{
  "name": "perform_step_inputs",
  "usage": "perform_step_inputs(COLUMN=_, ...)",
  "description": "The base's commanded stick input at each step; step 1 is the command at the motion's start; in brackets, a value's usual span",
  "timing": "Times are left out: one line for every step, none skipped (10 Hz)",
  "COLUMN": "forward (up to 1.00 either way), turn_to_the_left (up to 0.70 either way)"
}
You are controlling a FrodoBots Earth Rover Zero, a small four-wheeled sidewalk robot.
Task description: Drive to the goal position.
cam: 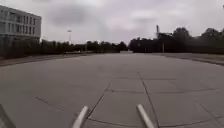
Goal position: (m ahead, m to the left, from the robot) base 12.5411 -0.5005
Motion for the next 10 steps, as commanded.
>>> perform_step_inputs(forward=1.0, turn_to_the_left=-0.27)
perform_step_inputs(forward=1.0, turn_to_the_left=-0.27)
perform_step_inputs(forward=1.0, turn_to_the_left=-0.27)
perform_step_inputs(forward=1.0, turn_to_the_left=-0.27)
perform_step_inputs(forward=1.0, turn_to_the_left=-0.27)
perform_step_inputs(forward=1.0, turn_to_the_left=-0.27)
perform_step_inputs(forward=1.0, turn_to_the_left=-0.27)
perform_step_inputs(forward=1.0, turn_to_the_left=-0.24)
perform_step_inputs(forward=1.0, turn_to_the_left=0.0)
perform_step_inputs(forward=1.0, turn_to_the_left=0.0)
